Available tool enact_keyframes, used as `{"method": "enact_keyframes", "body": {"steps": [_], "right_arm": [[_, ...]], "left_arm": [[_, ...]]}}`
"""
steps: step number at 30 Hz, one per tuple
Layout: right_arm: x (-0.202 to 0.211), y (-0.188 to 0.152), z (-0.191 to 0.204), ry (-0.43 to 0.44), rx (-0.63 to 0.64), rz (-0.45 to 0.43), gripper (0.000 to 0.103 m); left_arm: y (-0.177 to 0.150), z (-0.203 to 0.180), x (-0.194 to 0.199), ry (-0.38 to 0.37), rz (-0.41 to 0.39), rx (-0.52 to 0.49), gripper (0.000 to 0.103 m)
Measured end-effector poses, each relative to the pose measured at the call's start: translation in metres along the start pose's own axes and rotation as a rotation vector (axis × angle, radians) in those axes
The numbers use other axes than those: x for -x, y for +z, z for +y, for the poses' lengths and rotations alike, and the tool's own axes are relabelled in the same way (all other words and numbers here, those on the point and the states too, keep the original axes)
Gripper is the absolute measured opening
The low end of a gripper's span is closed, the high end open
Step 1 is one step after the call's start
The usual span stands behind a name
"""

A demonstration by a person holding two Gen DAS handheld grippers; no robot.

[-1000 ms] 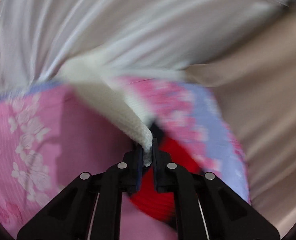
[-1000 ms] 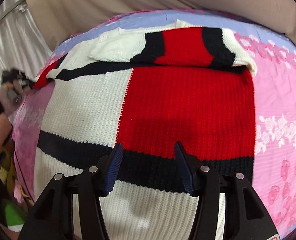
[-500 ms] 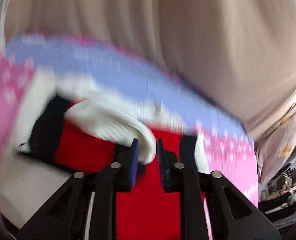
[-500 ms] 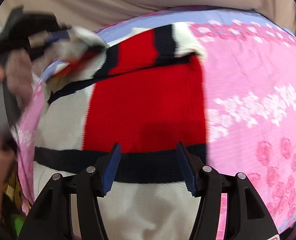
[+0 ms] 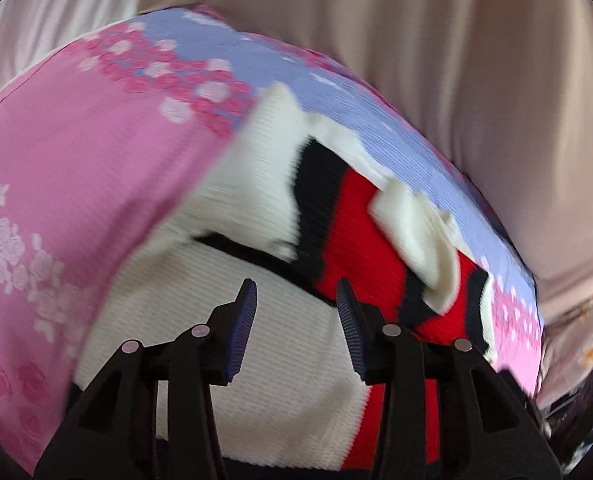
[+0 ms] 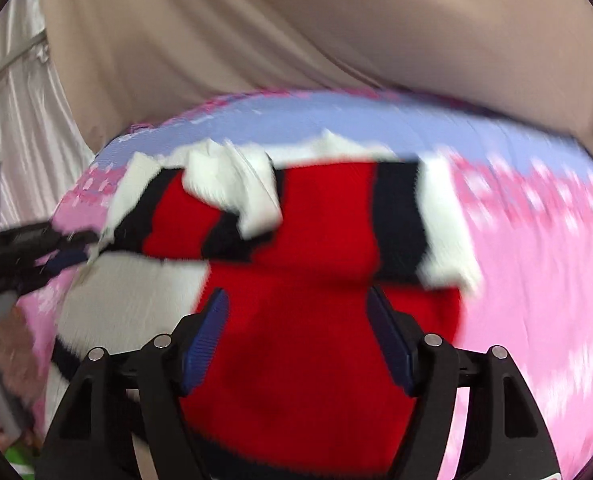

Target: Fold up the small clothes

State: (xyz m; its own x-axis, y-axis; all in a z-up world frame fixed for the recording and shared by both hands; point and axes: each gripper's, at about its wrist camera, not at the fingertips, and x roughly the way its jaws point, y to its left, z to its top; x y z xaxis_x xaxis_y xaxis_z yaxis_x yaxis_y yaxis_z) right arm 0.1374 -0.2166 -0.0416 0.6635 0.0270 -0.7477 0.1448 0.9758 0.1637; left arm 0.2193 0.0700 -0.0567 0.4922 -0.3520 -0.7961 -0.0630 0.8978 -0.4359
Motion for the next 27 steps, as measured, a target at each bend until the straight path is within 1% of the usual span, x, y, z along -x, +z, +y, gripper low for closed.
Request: {"method": "enact_keyframes", "body": {"steps": [1,4,6,7,8,9,10,12,14,15,16,17,18,20,21,22,23,25,27], "right_arm": [[-0.014,0.011,0.005,-0.001,-0.001,0.003,0.069],[-0.043,0.033,0.015,0.002,-0.034,0.014,0.069],[-0.063,0.042,0.016,-0.012,-0.063,0.031,0.069],[-0.071,0.045,0.016,-0.003,-0.078,0.041,0.063],[-0.078,0.047,0.015,0.021,-0.099,0.056,0.048],[-0.080,0.049,0.009,0.059,-0.145,0.077,0.005],[-0.072,0.048,0.001,0.091,-0.207,0.052,0.007],[-0.043,0.041,-0.029,0.145,-0.382,-0.053,0.007],[-0.028,0.020,-0.058,0.123,-0.537,-0.092,0.007],[-0.028,0.008,-0.071,0.095,-0.594,-0.082,0.008],[-0.036,-0.006,-0.082,0.067,-0.621,-0.022,0.015],[-0.044,-0.015,-0.087,0.051,-0.626,0.033,0.015],[-0.048,-0.025,-0.091,0.050,-0.639,0.067,0.015],[-0.043,-0.032,-0.092,0.076,-0.660,0.040,0.018],[-0.041,-0.031,-0.091,0.087,-0.663,0.027,0.031],[-0.040,-0.027,-0.090,0.099,-0.657,0.009,0.039],[-0.039,-0.021,-0.088,0.102,-0.643,-0.006,0.053],[-0.039,-0.007,-0.087,0.101,-0.615,-0.030,0.062],[-0.053,0.006,-0.090,0.086,-0.610,-0.014,0.069]], "left_arm": [[0.005,0.007,-0.003,0.005,0.003,0.017,0.044],[0.014,0.019,-0.018,0.010,0.022,0.059,0.044],[0.020,0.026,-0.024,0.015,0.035,0.084,0.044],[0.021,0.029,-0.027,0.010,0.040,0.095,0.044],[0.022,0.032,-0.029,0.013,0.042,0.098,0.044],[0.023,0.033,-0.030,0.019,0.040,0.097,0.044],[0.024,0.034,-0.031,0.020,0.038,0.094,0.044],[0.025,0.036,-0.033,0.030,0.038,0.088,0.044],[0.026,0.039,-0.036,0.046,0.038,0.081,0.044],[0.027,0.040,-0.040,0.061,0.041,0.079,0.044],[0.027,0.043,-0.044,0.069,0.045,0.084,0.044],[0.027,0.045,-0.046,0.070,0.049,0.095,0.044],[0.027,0.045,-0.047,0.068,0.052,0.105,0.044],[0.027,0.048,-0.047,0.034,0.048,0.146,0.045],[0.027,0.049,-0.046,-0.004,0.049,0.179,0.046],[0.027,0.050,-0.047,-0.031,0.050,0.204,0.048],[0.027,0.050,-0.048,-0.050,0.056,0.227,0.050],[0.028,0.050,-0.055,-0.067,0.077,0.264,0.052],[0.028,0.050,-0.060,-0.074,0.084,0.292,0.052]]}}
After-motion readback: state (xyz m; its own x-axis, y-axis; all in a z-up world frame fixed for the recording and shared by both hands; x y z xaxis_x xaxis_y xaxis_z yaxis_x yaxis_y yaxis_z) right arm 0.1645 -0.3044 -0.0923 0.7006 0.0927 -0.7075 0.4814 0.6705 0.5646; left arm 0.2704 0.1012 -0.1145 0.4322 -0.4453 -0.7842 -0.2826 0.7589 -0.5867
